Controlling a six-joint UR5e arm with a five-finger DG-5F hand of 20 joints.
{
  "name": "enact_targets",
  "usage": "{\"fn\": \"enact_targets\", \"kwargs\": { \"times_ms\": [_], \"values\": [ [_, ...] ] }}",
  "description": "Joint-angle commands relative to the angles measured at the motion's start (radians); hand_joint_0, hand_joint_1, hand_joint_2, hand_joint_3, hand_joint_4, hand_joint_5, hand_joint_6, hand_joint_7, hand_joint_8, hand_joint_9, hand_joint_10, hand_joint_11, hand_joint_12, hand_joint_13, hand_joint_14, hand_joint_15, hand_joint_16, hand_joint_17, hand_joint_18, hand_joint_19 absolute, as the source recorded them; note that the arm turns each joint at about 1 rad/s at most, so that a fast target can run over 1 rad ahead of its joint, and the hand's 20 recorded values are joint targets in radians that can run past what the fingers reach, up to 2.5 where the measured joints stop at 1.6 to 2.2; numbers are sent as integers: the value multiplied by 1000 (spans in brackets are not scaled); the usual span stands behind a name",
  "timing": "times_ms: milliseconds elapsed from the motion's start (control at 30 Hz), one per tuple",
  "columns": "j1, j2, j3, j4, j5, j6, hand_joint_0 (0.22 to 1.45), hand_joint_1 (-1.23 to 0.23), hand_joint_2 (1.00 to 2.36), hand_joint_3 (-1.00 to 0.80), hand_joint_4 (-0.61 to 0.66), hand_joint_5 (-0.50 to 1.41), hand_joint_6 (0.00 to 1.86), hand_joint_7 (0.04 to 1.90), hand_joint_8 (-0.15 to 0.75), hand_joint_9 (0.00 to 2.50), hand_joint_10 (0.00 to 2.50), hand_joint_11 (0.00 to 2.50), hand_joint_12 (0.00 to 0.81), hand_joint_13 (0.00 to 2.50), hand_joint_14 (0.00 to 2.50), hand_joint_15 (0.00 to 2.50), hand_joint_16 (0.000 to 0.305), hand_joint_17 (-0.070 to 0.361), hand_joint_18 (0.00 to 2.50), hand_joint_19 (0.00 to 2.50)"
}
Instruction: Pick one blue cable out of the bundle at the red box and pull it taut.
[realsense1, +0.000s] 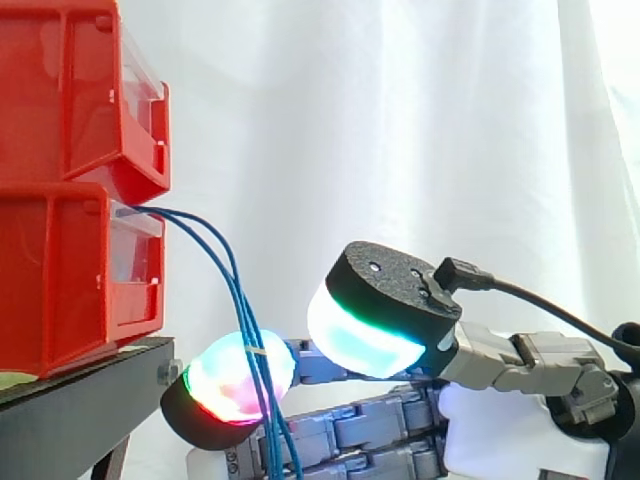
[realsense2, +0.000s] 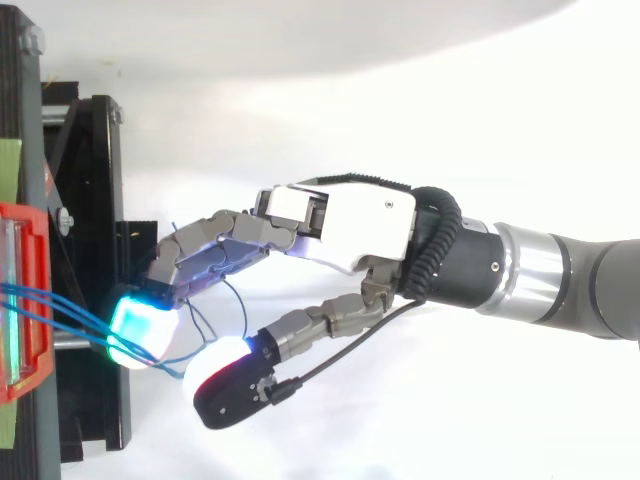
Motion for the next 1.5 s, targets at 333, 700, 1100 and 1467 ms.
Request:
{"fn": "enact_targets", "kwargs": {
  "times_ms": [333, 700, 1100, 1467],
  "values": [
    [2, -14, 25, 1, 2, -19, 541, -739, 1003, -461, 165, -122, 626, 887, 344, 634, 1, 173, 366, 715, 7, 262, 48, 108, 550, 330],
    [-1, -98, 88, 24, -10, 36, 537, -728, 1003, -455, 182, -116, 596, 952, 347, 640, 2, 174, 367, 716, 7, 266, 48, 107, 541, 341],
    [-10, -98, 89, 32, -13, 62, 543, -691, 1004, -453, 177, -107, 581, 992, 346, 651, 2, 176, 367, 723, 8, 272, 46, 104, 540, 343],
    [-32, -97, 89, 27, -61, 90, 546, -672, 1004, -447, 157, -104, 586, 1002, 347, 660, 2, 167, 364, 730, 8, 274, 46, 103, 545, 353]
  ]
}}
